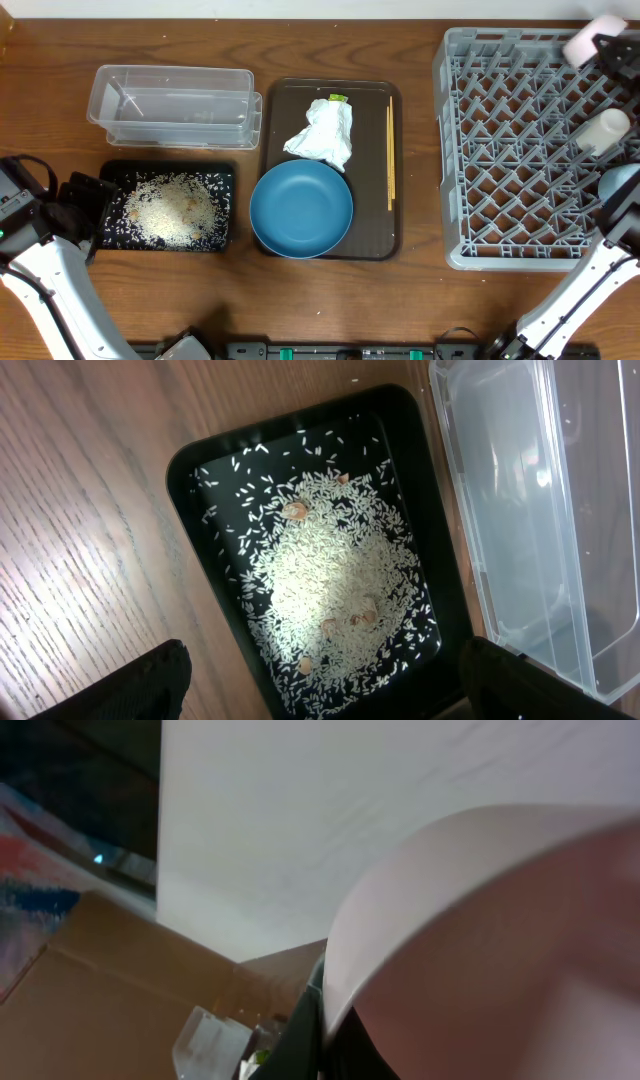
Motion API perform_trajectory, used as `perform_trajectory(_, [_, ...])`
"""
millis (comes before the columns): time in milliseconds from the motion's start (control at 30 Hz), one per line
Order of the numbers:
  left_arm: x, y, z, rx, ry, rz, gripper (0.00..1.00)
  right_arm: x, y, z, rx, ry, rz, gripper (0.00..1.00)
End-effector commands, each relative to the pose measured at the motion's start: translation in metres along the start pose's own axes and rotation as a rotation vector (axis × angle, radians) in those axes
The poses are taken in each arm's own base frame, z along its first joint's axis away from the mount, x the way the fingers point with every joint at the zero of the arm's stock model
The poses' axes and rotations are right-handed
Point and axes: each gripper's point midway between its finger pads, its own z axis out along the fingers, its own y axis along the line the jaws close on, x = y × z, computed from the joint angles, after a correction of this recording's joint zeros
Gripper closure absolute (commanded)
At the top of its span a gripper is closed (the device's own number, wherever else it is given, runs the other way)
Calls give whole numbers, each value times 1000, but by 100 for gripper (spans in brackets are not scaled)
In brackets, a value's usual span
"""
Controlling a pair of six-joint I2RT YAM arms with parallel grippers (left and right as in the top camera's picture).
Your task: Sort waste into correct bins and load items into the dishwasher rack
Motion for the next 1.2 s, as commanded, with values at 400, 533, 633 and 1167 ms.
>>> perform_trajectory(400, [-4, -2, -4, 7, -11, -10, 11, -6, 10, 23, 44, -25, -56, 99])
perform_trajectory(533, [-4, -2, -4, 6, -11, -11, 11, 6, -19, 16, 144, -16, -47, 98])
perform_trajectory(633, [-4, -2, -4, 7, -11, -10, 11, 14, -44, 2, 247, -24, 35, 80])
perform_trajectory(1167, [-4, -2, -4, 6, -11, -11, 11, -47, 52, -61, 553, -167, -73, 1])
